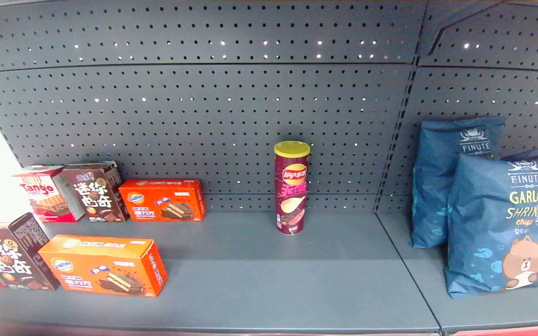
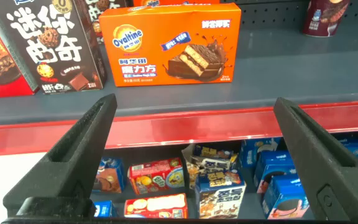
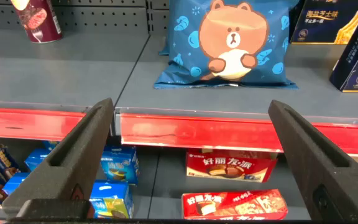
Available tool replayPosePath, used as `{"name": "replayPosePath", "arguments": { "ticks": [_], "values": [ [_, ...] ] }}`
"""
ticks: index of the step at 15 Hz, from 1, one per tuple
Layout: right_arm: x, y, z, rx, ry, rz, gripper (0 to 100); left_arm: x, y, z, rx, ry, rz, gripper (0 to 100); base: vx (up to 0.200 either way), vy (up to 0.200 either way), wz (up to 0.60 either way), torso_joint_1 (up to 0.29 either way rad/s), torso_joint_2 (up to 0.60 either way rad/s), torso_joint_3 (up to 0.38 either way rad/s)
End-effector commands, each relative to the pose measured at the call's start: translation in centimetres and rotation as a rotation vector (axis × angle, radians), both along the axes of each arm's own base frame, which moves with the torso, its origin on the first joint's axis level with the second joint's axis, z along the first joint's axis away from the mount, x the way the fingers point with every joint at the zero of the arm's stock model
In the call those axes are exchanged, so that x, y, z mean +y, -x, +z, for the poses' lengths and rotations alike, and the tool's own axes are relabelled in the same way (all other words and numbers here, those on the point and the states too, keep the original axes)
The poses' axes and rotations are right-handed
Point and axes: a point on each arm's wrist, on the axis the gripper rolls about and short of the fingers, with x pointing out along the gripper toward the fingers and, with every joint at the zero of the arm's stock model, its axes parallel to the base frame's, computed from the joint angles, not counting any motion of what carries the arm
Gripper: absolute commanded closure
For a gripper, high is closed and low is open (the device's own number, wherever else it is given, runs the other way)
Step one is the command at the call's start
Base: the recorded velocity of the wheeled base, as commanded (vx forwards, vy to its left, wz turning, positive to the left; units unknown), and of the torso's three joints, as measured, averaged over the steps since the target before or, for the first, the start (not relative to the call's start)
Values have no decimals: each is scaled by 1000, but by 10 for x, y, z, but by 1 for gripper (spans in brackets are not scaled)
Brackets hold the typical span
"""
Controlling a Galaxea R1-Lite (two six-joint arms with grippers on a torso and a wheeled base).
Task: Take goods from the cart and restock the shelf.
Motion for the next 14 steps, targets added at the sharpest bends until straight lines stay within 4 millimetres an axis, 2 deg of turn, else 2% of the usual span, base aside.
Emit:
{"name": "replayPosePath", "arguments": {
  "ticks": [1,7,14],
  "values": [
    [0,0,0,-1,1,0,0,0,0,0,0,0,0,0,0,0,0,0,0,0],
    [0,0,0,-1,2,2,0,0,0,0,0,-2,0,0,0,0,0,0,0,0],
    [0,0,0,-1,4,0,0,0,0,0,-2,-2,-1,0,0,0,600,7,1,0]
  ]
}}
